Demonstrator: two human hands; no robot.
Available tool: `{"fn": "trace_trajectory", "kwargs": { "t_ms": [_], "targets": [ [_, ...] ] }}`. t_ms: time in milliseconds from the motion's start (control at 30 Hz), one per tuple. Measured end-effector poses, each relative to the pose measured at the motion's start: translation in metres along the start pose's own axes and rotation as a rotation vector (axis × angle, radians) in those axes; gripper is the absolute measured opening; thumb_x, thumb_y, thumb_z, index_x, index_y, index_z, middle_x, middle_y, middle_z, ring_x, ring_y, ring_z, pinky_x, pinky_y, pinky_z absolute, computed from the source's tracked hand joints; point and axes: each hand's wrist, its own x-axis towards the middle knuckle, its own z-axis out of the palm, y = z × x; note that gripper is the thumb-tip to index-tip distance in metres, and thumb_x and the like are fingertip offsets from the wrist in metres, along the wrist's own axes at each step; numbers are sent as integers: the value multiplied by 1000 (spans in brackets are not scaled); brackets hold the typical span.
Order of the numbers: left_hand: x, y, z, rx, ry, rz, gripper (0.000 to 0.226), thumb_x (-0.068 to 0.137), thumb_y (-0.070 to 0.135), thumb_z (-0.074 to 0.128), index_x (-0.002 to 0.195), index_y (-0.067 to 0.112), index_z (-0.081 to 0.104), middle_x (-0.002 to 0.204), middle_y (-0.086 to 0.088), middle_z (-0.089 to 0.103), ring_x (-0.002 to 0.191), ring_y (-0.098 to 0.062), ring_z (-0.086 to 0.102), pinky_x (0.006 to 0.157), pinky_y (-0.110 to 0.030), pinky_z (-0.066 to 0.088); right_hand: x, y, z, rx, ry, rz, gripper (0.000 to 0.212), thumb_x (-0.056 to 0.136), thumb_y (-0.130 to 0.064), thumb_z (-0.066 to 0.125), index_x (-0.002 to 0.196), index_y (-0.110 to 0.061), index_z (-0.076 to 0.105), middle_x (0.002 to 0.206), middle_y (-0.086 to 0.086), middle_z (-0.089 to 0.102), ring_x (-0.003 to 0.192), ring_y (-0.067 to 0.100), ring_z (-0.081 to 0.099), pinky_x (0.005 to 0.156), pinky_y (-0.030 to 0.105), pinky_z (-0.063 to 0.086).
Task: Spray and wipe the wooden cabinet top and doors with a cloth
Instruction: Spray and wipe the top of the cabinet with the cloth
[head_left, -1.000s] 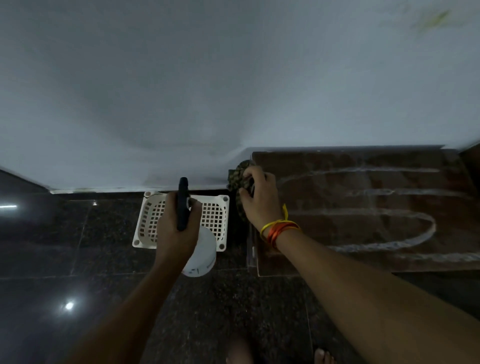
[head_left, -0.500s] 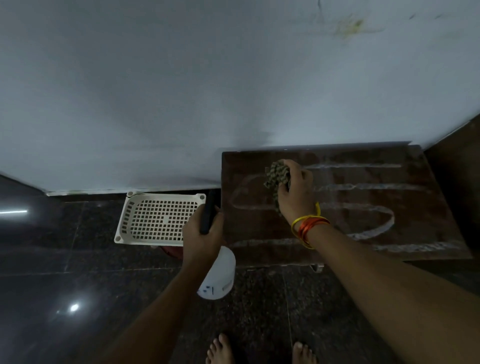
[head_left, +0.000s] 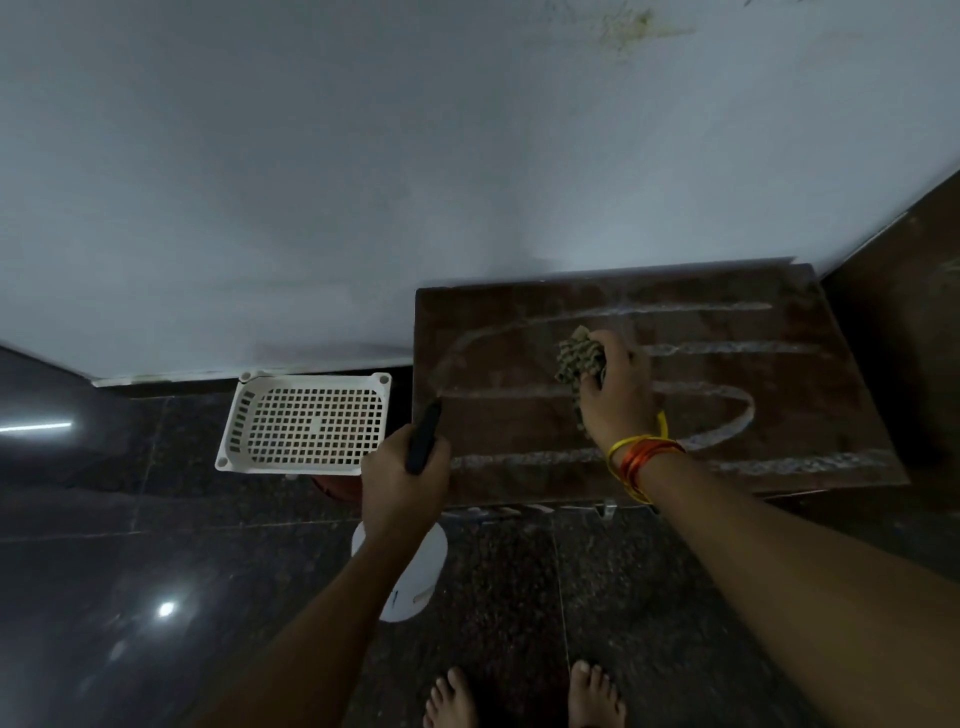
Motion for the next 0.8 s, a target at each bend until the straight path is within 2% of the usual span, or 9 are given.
{"fn": "trace_trajectory", "kwargs": {
  "t_ms": [67, 100, 233, 300, 400, 533, 633, 700, 800],
  "targets": [
    [-1, -5, -1, 125, -60, 118, 24, 85, 30, 57, 68, 13, 57, 52, -5, 52, 43, -15, 47, 46, -35, 41, -4, 4, 1, -20, -2, 5, 46, 90, 1, 52, 132, -17, 47, 133, 20, 38, 113, 38, 48, 96, 36, 42],
    [-1, -8, -2, 199, -102, 183, 24, 83, 35, 55, 67, 16, 56, 51, 1, 51, 41, -11, 45, 43, -30, 39, -6, 6, 1, -24, -5, 9, 46, 90, 1, 52, 132, -17, 47, 133, 20, 38, 113, 38, 48, 96, 36, 42],
    [-5, -24, -11, 439, -223, 307, 28, 80, 44, 53, 76, 17, 59, 61, 2, 59, 50, -17, 56, 48, -37, 50, -15, 10, 3, -24, 6, 32, 47, 88, 2, 54, 131, -16, 48, 132, 20, 39, 113, 40, 48, 99, 38, 41],
    [-9, -31, -18, 501, -246, 358, 30, 80, 46, 53, 78, 17, 60, 64, 3, 60, 52, -17, 57, 49, -35, 51, -20, 11, 4, -17, 1, 42, 47, 88, 2, 54, 130, -17, 49, 132, 20, 39, 113, 40, 48, 100, 42, 43],
    [-14, -39, -29, 539, -269, 401, 31, 81, 47, 53, 78, 17, 60, 67, 3, 60, 55, -16, 57, 51, -33, 49, -25, 10, 5, -4, -7, 56, 48, 88, 2, 54, 130, -19, 48, 133, 19, 37, 114, 40, 48, 99, 46, 45],
    [-19, -48, -37, 589, -282, 475, 39, 78, 53, 44, 76, 18, 59, 66, 3, 61, 53, -15, 56, 50, -25, 38, -31, 6, 4, -30, -29, 64, 46, 91, 1, 52, 132, -19, 46, 136, 19, 36, 114, 39, 47, 96, 39, 44],
    [-25, -54, -40, 607, -312, 497, 40, 79, 54, 41, 83, 19, 61, 70, 1, 64, 58, -19, 60, 52, -27, 43, -38, 5, 8, -45, -47, 64, 46, 91, 0, 51, 133, -18, 46, 132, 20, 38, 113, 37, 46, 96, 35, 42],
    [-29, -58, -43, 617, -332, 498, 42, 81, 56, 39, 87, 20, 61, 72, 0, 64, 59, -19, 61, 53, -31, 50, -42, 6, 13, -24, -66, 73, 47, 91, -1, 51, 133, -21, 46, 129, 20, 39, 111, 37, 48, 95, 38, 44],
    [-35, -61, -46, 623, -312, 494, 43, 80, 57, 39, 84, 20, 61, 71, 1, 64, 57, -17, 59, 52, -31, 50, -49, 5, 16, 1, -98, 67, 48, 91, 0, 50, 134, -22, 44, 130, 18, 40, 110, 35, 49, 92, 38, 46]
  ]
}}
